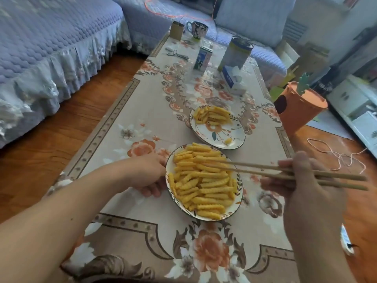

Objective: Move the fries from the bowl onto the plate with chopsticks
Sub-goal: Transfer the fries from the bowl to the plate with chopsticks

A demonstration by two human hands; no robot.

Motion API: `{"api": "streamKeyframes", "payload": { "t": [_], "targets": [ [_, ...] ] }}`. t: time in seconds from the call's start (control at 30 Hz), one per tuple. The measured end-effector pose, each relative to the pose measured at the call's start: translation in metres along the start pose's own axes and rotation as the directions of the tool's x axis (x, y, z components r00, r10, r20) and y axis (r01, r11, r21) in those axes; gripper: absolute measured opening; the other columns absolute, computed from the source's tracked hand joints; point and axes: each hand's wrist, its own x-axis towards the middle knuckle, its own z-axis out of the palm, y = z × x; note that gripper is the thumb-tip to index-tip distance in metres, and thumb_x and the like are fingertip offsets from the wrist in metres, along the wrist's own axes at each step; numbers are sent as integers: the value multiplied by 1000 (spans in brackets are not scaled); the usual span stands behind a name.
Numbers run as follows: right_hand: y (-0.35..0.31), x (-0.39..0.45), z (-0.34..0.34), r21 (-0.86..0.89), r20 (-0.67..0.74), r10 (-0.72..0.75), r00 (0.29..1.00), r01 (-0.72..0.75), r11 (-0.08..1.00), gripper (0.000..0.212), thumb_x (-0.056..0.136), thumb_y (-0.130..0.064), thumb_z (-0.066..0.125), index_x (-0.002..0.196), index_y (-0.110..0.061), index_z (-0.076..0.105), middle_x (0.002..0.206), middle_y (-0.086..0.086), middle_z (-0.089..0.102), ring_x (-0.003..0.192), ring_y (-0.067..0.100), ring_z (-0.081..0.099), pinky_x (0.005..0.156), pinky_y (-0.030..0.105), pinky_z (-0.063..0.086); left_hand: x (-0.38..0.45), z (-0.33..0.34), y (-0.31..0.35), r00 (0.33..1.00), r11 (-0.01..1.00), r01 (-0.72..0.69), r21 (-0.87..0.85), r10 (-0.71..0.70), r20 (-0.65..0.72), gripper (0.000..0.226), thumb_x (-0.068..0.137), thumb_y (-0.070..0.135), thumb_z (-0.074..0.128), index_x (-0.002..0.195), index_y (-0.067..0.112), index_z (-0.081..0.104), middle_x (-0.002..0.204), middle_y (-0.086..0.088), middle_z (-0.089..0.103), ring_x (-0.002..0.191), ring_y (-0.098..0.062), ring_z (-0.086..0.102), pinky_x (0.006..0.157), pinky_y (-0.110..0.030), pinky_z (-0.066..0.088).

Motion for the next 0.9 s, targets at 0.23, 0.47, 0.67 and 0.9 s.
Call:
{"api": "streamKeyframes", "payload": {
  "t": [0.23,0.47,0.67,0.9],
  "targets": [
    [35,106,19,-129,-73,-73,995,63,990,32,107,-32,51,87,-12,68,74,14,70,63,23,72,74,44,65,14,2,-1,999,997,41,69,-38,-35,27,99,13,37,110,10,62,69,-10,72,57,-24,69,52,-29,53],
    [48,134,41,-233,-139,-128,982,93,968,39,103,-38,58,78,-9,67,68,13,73,58,26,74,67,48,65,18,-4,-1,998,998,59,-3,-59,-3,26,97,14,39,109,10,62,78,-15,73,61,-28,72,55,-34,57],
    [57,125,58,-436,7,-236,972,216,874,40,105,-41,52,69,-26,63,49,-18,66,57,15,72,75,49,62,17,-4,1,998,999,55,3,-55,-10,24,97,14,39,106,11,62,83,-15,75,62,-26,73,58,-36,60],
    [21,83,43,-216,-10,-173,985,166,962,41,107,-36,51,76,-15,67,69,17,73,53,20,72,60,35,64,14,-5,-1,999,999,34,-14,-34,4,28,99,15,39,113,10,63,86,-15,74,61,-25,72,61,-37,60]
  ]
}}
